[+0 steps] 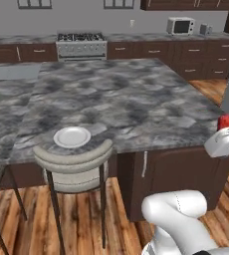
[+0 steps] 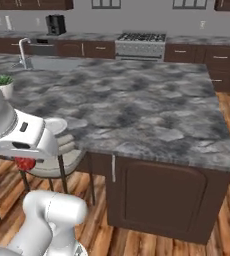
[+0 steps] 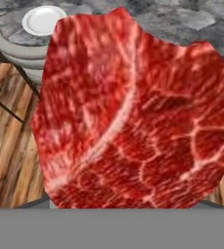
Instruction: Transport the steak and avocado to the fridge. Place the steak on the rack containing meat and place the avocado on the rack containing the vegetable, ensuring meats and vegetables are on different racks.
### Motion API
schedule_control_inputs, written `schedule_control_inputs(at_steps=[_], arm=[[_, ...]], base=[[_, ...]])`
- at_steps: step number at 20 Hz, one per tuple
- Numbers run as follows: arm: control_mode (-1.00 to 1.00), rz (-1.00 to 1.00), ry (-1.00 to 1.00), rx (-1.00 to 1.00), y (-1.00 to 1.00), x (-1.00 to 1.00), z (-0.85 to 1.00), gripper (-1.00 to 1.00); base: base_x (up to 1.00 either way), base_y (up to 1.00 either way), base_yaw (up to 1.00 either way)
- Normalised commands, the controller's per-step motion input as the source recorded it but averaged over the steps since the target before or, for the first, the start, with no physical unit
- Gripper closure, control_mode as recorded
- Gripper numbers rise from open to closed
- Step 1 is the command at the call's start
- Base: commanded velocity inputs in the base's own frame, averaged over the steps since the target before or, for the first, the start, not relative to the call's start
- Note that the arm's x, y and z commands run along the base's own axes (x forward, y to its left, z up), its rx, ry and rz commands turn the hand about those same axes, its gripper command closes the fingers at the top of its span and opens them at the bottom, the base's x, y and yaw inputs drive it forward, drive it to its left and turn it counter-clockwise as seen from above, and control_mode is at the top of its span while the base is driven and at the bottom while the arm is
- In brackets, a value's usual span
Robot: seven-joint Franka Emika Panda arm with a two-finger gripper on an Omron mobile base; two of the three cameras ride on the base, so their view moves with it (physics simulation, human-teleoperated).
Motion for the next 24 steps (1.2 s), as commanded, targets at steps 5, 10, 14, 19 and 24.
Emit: schedule_control_inputs(at_steps=[5,10,14,19,24], arm=[[1.00,0.00,0.00,0.00,0.00,0.00,0.00,1.00],[1.00,0.00,0.00,0.00,0.00,0.00,0.00,1.00],[1.00,0.00,0.00,0.00,0.00,0.00,0.00,1.00],[1.00,0.00,0.00,0.00,0.00,0.00,0.00,1.00],[1.00,0.00,0.00,0.00,0.00,0.00,0.00,1.00]], base=[[-0.02,-1.00,-0.11],[0.00,-1.00,-0.12],[0.00,-1.00,-0.21],[0.16,-1.00,-0.30],[0.71,-0.92,-0.23]])
